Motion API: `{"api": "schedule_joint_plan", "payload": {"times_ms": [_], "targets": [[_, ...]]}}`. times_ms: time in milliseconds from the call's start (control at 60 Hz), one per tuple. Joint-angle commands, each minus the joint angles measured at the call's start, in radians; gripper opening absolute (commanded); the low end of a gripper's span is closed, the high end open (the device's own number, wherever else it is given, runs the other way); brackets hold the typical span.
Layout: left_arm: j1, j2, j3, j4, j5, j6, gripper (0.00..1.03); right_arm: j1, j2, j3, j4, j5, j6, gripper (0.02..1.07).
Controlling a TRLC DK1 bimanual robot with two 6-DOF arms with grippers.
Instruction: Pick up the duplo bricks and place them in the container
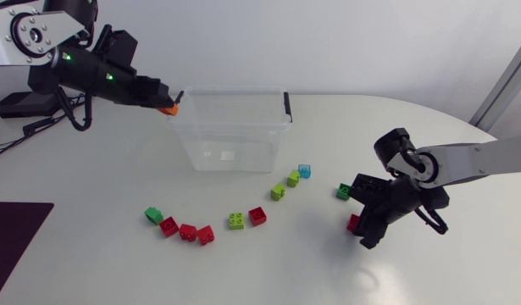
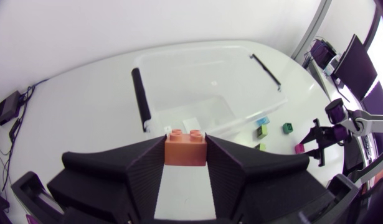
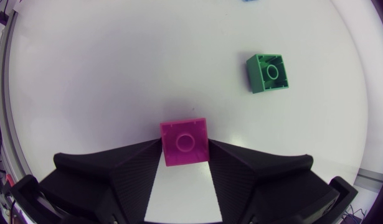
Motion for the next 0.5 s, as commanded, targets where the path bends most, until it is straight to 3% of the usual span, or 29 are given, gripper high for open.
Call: {"api": "schedule_joint_plan", "payload": {"times_ms": [0, 250, 300, 317, 383, 483], "targets": [[-0.027, 0.028, 0.037, 0.049, 0.011, -0.056, 0.30, 0.008, 0.031, 0.010, 0.002, -0.004, 0.000, 0.38], [-0.065, 0.172, 0.106, 0.190, 0.011, -0.107, 0.34, 0.088, -0.164, 0.053, -0.112, -0.006, 0.088, 0.34], [-0.061, 0.217, 0.133, 0.200, 0.011, -0.115, 0.42, 0.109, -0.201, 0.078, -0.136, -0.006, 0.115, 0.34], [-0.056, 0.234, 0.139, 0.212, 0.011, -0.115, 0.55, 0.120, -0.219, 0.093, -0.150, -0.010, 0.127, 0.34], [-0.053, 0.253, 0.134, 0.260, 0.002, -0.113, 0.86, 0.151, -0.251, 0.144, -0.174, -0.015, 0.162, 0.34], [-0.032, 0.249, 0.139, 0.269, 0.002, -0.102, 0.98, 0.217, -0.253, 0.279, -0.216, -0.023, 0.230, 0.34]]}}
